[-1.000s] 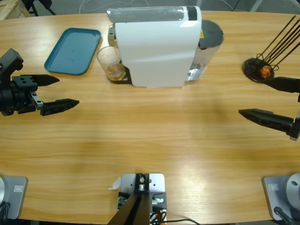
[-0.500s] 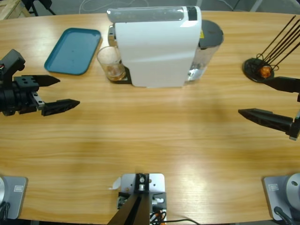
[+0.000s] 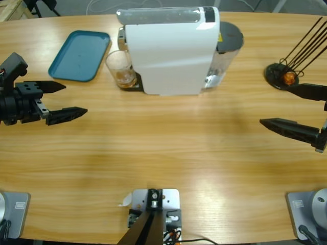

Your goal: Pour coffee

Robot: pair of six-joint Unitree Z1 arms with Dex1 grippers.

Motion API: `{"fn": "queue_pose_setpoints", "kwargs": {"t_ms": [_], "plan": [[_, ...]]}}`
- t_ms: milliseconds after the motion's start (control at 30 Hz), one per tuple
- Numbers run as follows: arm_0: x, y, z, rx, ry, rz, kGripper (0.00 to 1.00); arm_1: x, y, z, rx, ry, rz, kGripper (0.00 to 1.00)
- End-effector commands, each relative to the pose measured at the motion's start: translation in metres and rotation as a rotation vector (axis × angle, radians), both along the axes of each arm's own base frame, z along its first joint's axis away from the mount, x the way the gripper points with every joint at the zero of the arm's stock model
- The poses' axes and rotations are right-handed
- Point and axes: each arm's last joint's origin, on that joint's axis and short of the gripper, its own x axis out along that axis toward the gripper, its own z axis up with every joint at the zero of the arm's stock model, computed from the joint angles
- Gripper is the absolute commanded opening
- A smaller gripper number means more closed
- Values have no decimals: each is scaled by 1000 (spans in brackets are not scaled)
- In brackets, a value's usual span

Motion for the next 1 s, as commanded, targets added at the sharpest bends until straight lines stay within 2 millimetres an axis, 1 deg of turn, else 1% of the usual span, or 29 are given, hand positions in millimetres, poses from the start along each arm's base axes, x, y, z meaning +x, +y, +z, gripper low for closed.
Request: {"fn": "queue_pose_setpoints", "kwargs": {"t_ms": [33,467,767,1000], "plan": [[-3,-1,-13,31,28,-23,1000,2,3,-13,-26,57,12,1000],[1,-4,-13,19,14,-22,1000,3,4,-14,-27,62,14,996],[10,-3,-12,43,-48,81,1000,4,5,-14,-31,65,15,996],[25,-16,-18,5,-54,109,1000,3,5,-14,-32,64,16,996]]}}
